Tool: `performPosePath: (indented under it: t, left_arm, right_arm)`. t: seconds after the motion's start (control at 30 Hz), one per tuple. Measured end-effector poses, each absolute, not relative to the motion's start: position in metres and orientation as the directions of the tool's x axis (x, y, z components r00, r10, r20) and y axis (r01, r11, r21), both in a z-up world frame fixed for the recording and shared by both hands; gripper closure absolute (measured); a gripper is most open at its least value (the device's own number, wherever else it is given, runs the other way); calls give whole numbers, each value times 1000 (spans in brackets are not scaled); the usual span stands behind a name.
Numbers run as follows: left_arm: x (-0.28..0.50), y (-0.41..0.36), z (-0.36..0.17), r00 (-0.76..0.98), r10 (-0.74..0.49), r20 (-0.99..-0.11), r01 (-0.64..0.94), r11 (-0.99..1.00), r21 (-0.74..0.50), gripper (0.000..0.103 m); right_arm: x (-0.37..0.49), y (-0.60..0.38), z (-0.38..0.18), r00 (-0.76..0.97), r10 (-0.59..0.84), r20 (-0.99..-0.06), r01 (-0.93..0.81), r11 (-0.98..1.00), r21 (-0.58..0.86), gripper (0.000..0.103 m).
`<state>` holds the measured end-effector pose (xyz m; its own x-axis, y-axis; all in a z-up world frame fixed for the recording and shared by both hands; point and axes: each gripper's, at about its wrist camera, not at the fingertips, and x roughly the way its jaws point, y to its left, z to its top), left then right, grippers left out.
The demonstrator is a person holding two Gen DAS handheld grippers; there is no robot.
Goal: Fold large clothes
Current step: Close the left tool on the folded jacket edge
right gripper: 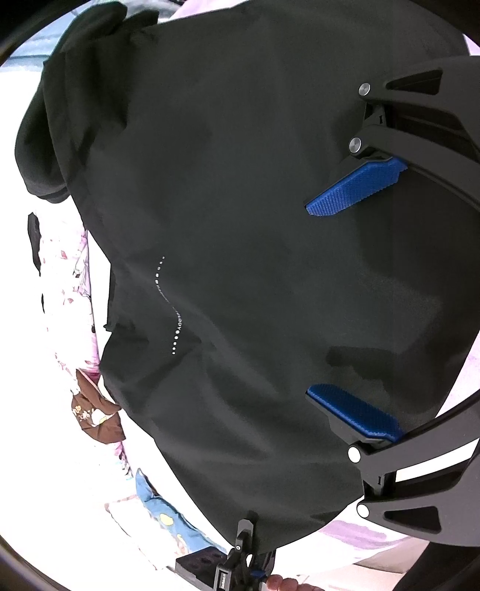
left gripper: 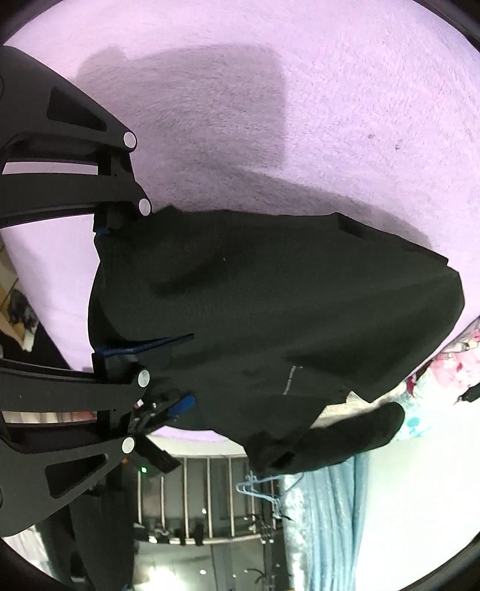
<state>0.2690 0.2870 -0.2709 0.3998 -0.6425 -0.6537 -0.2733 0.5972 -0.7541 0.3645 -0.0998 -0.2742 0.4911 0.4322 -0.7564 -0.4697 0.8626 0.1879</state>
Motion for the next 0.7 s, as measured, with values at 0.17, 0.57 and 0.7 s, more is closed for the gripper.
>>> performPosePath:
  t: [0.17, 0.57, 0.7]
  left_arm:
    - [270, 283, -266, 399, -625, -670, -279, 614, -739, 74]
    - [279, 246, -215, 440, -507, -741, -202, 748, -632, 87]
    - [283, 216, -192, 458, -441, -772, -155, 816, -558, 87]
  right_arm:
    - [364, -101, -268, 495, 444, -747, -467, 861, 201, 12]
    - [368, -113, -254, 509, 460, -728, -451, 862, 230, 12]
    - [369, -130, -238, 524, 458, -718, -422, 872, 248, 12]
